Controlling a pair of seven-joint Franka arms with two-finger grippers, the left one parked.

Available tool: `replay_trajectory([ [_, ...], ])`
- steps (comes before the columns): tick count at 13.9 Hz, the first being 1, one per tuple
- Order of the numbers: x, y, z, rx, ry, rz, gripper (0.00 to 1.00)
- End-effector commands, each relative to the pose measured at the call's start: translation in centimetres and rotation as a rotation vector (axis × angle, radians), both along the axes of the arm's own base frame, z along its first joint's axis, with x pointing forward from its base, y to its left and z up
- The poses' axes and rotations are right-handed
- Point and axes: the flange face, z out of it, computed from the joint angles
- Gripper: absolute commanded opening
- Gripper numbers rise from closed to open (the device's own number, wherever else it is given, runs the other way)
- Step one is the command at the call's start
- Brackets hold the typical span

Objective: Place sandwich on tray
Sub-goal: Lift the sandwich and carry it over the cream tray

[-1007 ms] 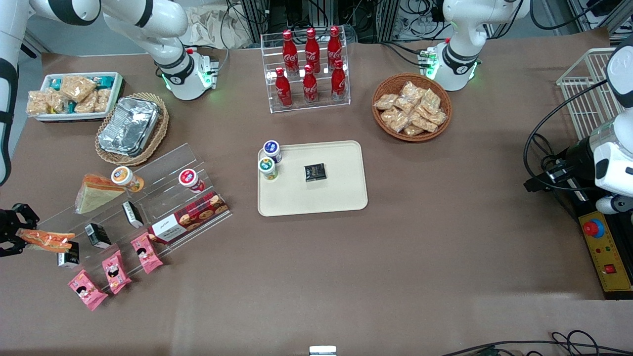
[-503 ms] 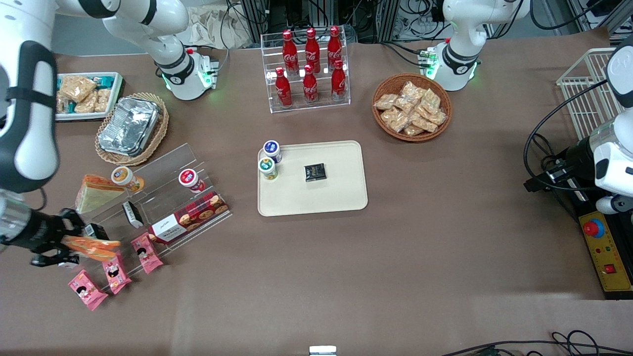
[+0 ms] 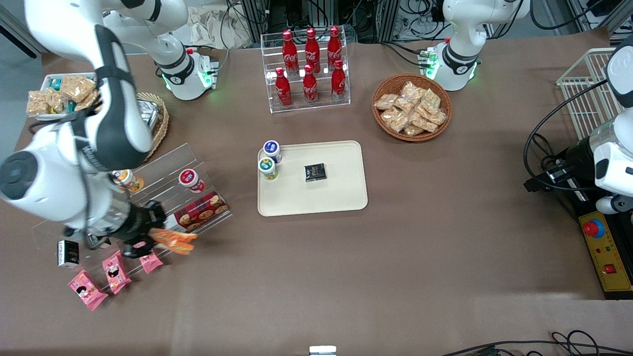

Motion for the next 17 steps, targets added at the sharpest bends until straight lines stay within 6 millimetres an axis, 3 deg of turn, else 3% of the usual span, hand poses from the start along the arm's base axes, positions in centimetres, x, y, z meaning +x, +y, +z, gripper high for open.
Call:
replay_trajectory([
  [1, -1.8, 6.3, 0.3, -0.062, -0.024, -0.007, 0.12],
  [7, -6.2, 17.9, -3.3, -0.063, -0.024, -0.014, 0.03],
  [13, -12.1, 28.1, -10.8, -0.103, -0.049, -0.014, 0.02],
  [17, -15.7, 31.0, -15.1, -0.095, -0.070, 0.030, 0.02],
])
